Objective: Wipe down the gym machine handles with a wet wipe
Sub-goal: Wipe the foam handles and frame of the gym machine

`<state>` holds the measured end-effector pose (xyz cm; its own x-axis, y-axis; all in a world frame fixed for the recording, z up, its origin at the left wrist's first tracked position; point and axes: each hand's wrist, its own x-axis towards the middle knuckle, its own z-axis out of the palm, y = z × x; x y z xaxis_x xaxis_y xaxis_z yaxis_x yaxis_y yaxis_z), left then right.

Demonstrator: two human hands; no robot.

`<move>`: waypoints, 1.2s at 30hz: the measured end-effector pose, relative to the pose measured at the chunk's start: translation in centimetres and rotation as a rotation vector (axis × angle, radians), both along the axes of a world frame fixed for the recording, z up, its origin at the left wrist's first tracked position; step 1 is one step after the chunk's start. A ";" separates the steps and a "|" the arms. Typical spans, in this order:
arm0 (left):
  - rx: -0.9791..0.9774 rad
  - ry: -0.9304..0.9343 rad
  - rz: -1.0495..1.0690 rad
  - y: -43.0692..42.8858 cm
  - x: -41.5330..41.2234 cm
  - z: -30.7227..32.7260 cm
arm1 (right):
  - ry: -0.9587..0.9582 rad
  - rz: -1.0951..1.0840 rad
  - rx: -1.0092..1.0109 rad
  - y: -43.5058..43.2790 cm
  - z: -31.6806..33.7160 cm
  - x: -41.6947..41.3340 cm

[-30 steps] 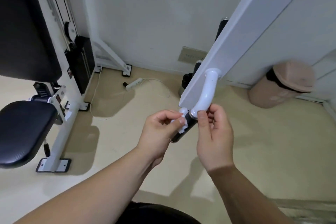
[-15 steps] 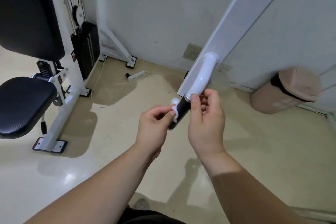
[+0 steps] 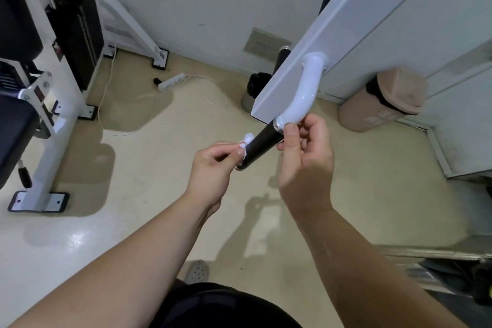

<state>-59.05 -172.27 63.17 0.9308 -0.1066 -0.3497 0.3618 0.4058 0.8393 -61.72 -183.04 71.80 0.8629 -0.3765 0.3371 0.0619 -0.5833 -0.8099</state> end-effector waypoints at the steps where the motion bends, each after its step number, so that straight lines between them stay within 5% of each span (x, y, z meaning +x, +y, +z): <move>1: -0.004 0.006 -0.011 0.0 0.0 -0.1 | 0.001 -0.031 -0.015 0.2 -0.1 0.1; 8: -0.081 -0.225 0.029 -0.5 0.7 3.8 | -0.025 -0.081 0.001 1.2 -0.3 0.3; 14: -0.039 -0.058 -0.050 0.6 1.5 0.7 | -0.008 -0.074 -0.026 1.5 0.1 0.3; 21: -0.172 -0.300 -0.028 0.4 1.6 4.5 | -0.009 -0.077 -0.060 1.6 0.2 0.6; 27: 0.052 -0.197 -0.008 0.9 0.8 -0.8 | -0.023 -0.087 -0.050 1.2 -0.3 0.4; 36: 0.129 -0.381 0.114 -0.8 0.3 1.1 | -0.027 0.060 0.001 -0.7 -0.6 0.3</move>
